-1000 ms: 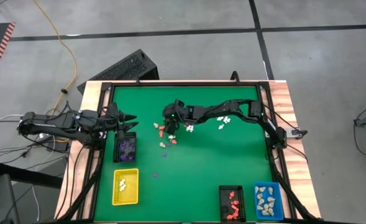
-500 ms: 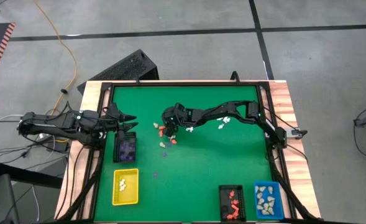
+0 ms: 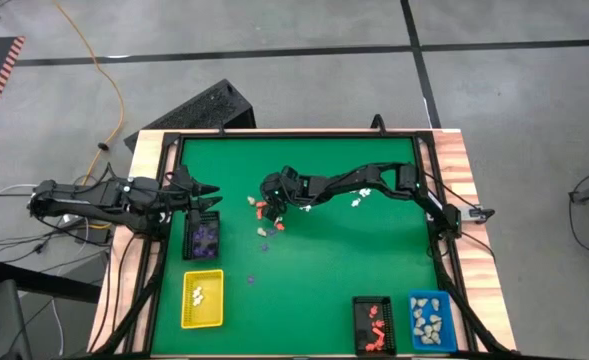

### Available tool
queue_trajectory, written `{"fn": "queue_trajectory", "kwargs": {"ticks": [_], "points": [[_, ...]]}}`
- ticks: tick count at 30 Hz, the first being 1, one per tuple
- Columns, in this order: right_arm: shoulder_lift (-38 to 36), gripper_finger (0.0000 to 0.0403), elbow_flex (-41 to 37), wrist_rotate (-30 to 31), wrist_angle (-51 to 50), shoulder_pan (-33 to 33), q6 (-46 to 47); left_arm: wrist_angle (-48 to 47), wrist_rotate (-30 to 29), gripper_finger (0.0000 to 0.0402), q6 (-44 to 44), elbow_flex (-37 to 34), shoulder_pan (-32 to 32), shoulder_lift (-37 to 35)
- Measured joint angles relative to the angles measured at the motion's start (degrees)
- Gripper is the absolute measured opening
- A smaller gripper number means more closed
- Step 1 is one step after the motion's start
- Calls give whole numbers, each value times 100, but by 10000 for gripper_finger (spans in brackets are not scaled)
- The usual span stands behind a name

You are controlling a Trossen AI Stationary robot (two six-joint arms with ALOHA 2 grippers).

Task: Sort Halloween decoration
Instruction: Put the purple spider toy into the top black basket

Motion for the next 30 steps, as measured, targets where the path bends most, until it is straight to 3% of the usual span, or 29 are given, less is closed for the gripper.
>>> {"fn": "queue_trajectory", "kwargs": {"ticks": [6,17,20,25,30], "points": [[-196,5,-31,241,-100,47,-189,1,0,134,-11,0,1,0],[-914,8,-13,104,-305,100,-634,0,0,134,-11,0,1,0],[-940,42,-11,-154,-748,103,-648,0,13,134,-11,0,1,0],[-874,131,-16,-327,-1386,118,-584,-1,29,134,2,0,0,2],[-875,208,-146,-320,-1120,118,-559,1,2,134,24,0,-1,2]]}}
